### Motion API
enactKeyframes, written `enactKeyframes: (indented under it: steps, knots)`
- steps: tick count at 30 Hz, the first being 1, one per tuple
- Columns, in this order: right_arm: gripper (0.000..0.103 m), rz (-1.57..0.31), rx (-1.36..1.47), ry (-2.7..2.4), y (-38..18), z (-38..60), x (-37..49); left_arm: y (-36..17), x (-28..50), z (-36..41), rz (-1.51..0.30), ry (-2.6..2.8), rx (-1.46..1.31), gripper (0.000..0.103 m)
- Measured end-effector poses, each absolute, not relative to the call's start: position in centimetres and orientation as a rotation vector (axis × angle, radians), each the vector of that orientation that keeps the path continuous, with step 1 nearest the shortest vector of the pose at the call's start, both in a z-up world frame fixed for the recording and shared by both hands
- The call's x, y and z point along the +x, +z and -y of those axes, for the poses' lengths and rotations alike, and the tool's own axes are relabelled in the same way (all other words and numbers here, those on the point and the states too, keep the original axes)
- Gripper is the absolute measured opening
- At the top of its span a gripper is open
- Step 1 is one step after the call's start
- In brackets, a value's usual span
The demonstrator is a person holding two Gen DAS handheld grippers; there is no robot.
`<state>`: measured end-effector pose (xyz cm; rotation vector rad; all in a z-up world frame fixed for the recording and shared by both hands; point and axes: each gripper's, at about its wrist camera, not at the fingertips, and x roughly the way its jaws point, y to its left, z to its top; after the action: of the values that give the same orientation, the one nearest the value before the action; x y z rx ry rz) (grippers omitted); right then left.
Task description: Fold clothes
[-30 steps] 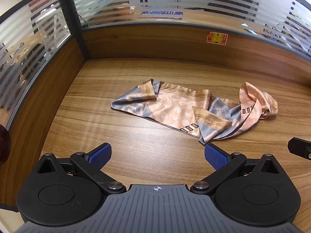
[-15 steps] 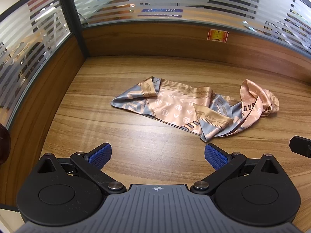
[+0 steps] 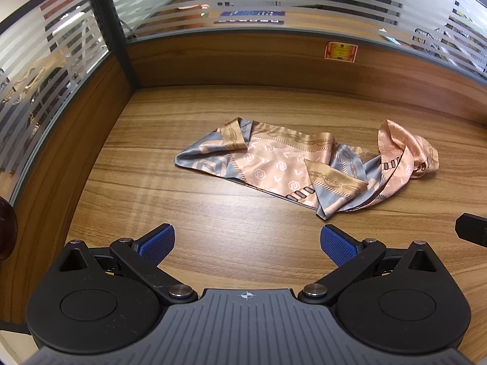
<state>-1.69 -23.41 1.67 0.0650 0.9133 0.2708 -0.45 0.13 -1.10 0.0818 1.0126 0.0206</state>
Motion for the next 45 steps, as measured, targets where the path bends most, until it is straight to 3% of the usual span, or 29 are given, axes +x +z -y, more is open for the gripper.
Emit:
enactKeyframes:
  steps: [37, 42, 45]
  knots:
    - [0.102, -0.995, 0.085, 0.310, -2.2, 21.9, 3.9, -5.6, 6.9, -2.3, -0.941, -0.093, 0.295, 0.102]
    - [0.098, -1.020, 0.106, 0.320, -3.7, 21.2, 5.9, -6.6, 8.6, -2.7, -0.939, -0.090, 0.308, 0.093]
    - [0.095, -1.039, 0.122, 0.324, -4.8, 20.8, 7.2, -7.3, 9.6, -2.9, -0.938, -0.089, 0.315, 0.093]
